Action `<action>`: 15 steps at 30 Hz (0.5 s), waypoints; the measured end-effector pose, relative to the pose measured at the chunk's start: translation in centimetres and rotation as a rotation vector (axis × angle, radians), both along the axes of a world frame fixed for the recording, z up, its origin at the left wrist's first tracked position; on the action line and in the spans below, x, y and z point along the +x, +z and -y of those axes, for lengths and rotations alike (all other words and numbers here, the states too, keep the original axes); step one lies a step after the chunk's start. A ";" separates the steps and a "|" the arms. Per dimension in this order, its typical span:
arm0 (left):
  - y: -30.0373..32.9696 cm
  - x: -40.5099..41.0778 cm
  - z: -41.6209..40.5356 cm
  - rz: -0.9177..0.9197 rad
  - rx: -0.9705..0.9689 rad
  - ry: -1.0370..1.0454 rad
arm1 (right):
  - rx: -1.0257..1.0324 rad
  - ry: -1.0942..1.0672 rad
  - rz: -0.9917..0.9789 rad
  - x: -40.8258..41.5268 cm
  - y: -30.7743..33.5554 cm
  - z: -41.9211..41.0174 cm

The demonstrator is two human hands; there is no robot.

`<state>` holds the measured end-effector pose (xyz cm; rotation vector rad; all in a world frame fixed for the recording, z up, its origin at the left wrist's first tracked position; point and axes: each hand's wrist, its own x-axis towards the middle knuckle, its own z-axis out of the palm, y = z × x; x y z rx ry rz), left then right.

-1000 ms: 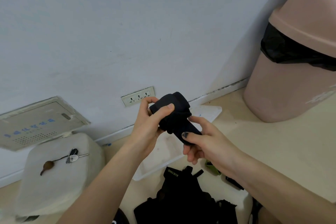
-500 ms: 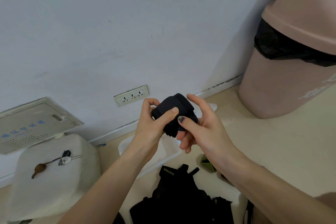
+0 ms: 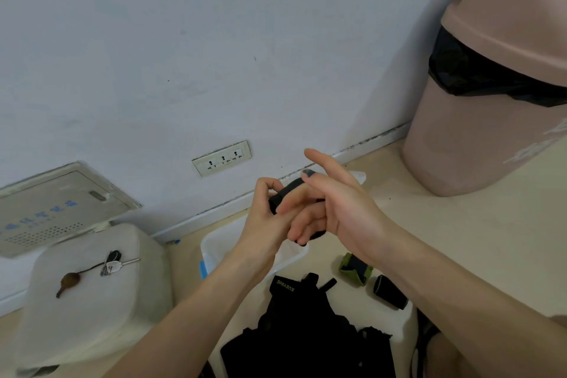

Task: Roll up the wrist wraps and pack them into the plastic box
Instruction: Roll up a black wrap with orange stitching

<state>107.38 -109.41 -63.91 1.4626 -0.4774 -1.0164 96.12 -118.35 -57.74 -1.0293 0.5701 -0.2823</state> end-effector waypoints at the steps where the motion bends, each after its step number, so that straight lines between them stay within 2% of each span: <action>1: 0.1 -0.2 -0.1 -0.028 0.011 -0.022 | -0.002 -0.027 0.023 0.0 0.1 0.1; 4: -0.1 -0.1 0.1 -0.100 0.088 0.044 | -0.102 -0.204 0.040 -0.6 0.0 1.1; 6: -0.2 0.6 0.1 -0.146 0.159 0.099 | -0.333 -0.299 0.029 -1.4 -0.7 1.5; 7: 0.0 0.8 0.1 -0.185 0.181 0.108 | -0.519 -0.299 0.020 -1.8 -1.1 1.4; 9: 0.0 1.1 -0.1 -0.276 0.178 0.098 | -1.016 -0.164 -0.010 -2.7 -2.6 0.6; 11: 0.3 0.8 -0.4 -0.327 0.180 0.047 | -1.521 0.117 -0.092 -3.3 -4.9 -0.6; 13: 0.3 0.5 -0.6 -0.370 0.182 -0.007 | -1.769 0.289 -0.223 -4.0 -6.9 -1.7; 15: 0.3 0.0 -0.8 -0.367 0.185 -0.051 | -1.809 0.320 -0.281 -4.7 -7.9 -2.4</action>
